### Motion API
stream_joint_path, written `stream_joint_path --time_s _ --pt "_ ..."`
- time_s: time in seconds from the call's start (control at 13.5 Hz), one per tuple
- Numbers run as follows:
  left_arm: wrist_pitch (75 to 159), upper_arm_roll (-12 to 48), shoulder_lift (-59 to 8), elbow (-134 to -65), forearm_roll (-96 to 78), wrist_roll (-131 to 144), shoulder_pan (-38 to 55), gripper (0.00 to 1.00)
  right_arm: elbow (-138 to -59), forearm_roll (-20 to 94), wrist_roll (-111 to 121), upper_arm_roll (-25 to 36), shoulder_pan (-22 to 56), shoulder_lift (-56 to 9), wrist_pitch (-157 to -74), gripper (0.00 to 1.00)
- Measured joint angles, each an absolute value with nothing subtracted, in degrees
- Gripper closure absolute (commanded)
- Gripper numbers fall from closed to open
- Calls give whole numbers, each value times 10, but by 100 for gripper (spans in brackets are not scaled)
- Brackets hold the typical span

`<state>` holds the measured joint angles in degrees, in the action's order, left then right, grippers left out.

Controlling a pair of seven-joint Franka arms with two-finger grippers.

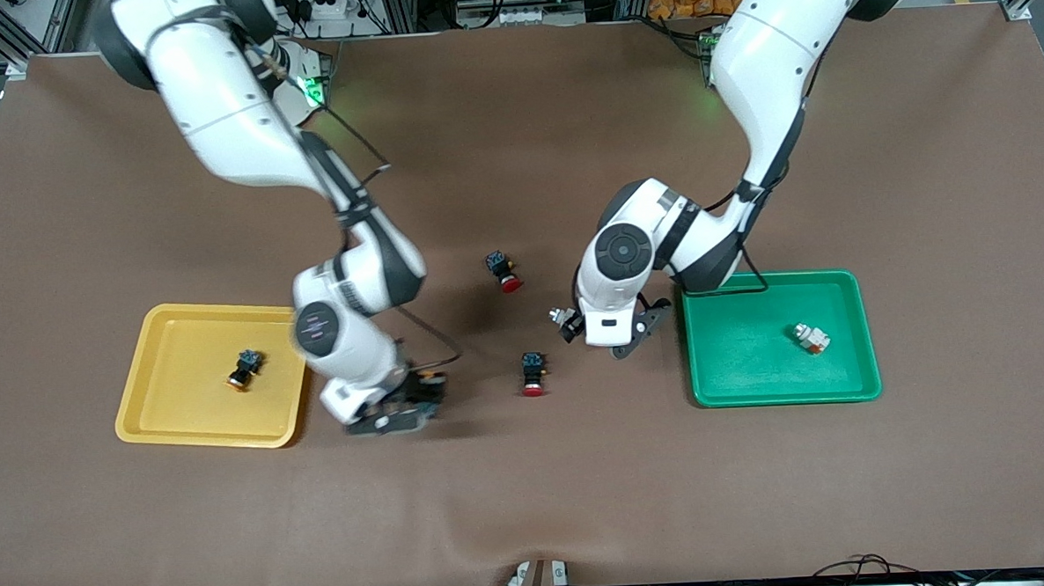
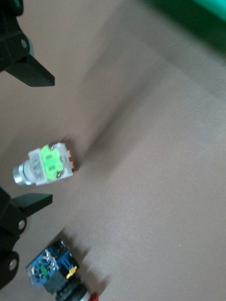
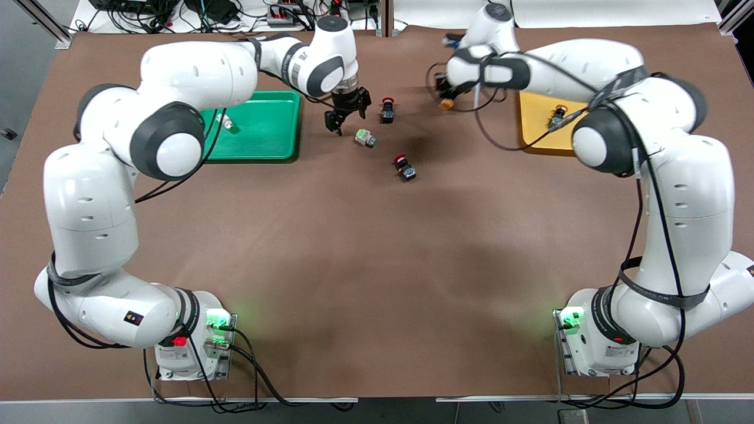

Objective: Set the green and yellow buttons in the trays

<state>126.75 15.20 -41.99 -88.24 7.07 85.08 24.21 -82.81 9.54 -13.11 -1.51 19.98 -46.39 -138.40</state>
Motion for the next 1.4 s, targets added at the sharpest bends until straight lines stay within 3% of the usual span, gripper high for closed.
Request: stream_joint_path --time_s 0.37,0.44,0.52,0.59,0.81,0.89,0.96,1.03,1.4 --pt "1285 140 -465 -853 71 912 279 0 -828 94 37 -12 65 -421 -1268 91" --pt "1290 139 -471 -852 71 915 282 28 -829 94 73 -12 42 -419 -1248 91" --pt "1292 138 -476 -851 72 915 285 73 -829 94 106 -12 20 -419 -1227 91" --pt "1292 138 -479 -851 75 915 286 100 -829 94 138 -12 -2 -419 -1209 91" --pt "1292 138 -482 -848 97 905 286 100 -829 93 241 -11 -75 -419 -1170 90" --pt "1292 136 -482 -844 107 887 284 100 -829 93 263 -12 -95 -418 -1147 82" --pt "1288 134 -481 -840 112 869 282 100 -828 93 275 -12 -109 -418 -1122 53" --pt "1276 132 -479 -835 115 850 276 100 -827 93 286 -12 -119 -417 -1104 1" --pt "1167 129 -434 -826 118 689 200 100 -823 92 322 -16 -130 -403 -1064 0"
